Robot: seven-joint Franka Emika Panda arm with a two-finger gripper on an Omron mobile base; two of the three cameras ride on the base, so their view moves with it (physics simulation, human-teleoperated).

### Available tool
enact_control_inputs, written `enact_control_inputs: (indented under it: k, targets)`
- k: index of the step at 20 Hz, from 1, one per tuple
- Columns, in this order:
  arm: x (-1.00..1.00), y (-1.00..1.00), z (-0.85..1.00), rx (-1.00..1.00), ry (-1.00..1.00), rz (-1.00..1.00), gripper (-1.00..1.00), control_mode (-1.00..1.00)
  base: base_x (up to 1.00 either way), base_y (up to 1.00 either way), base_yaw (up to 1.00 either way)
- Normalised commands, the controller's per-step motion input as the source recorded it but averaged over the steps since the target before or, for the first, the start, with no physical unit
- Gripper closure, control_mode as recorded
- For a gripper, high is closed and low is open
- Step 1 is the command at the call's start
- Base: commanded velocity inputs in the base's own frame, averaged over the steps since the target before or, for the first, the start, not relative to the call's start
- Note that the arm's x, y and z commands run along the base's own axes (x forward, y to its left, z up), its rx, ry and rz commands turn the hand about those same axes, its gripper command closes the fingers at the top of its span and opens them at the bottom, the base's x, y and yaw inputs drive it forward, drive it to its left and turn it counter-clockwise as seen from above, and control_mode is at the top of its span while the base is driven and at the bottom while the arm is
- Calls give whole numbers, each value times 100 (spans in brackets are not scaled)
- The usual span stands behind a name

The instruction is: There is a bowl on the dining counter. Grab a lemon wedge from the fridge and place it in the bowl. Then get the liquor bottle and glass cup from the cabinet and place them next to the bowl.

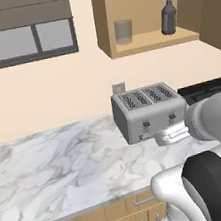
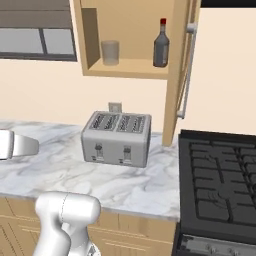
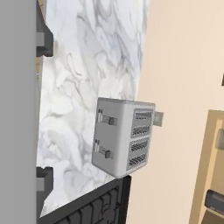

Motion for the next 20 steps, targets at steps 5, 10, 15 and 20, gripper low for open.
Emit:
enact_control_inputs:
  k: [5, 10, 15, 20]
  targets:
    - [0, 0, 0, 0, 0, 0, -100, 100, -1, -39, 4]
    - [0, 0, 0, 0, 0, 0, -100, 100, -42, -5, -1]
    - [0, 0, 0, 0, 0, 0, -100, 100, 8, -24, -2]
    - [0, 0, 0, 0, 0, 0, -100, 100, 47, -47, -1]
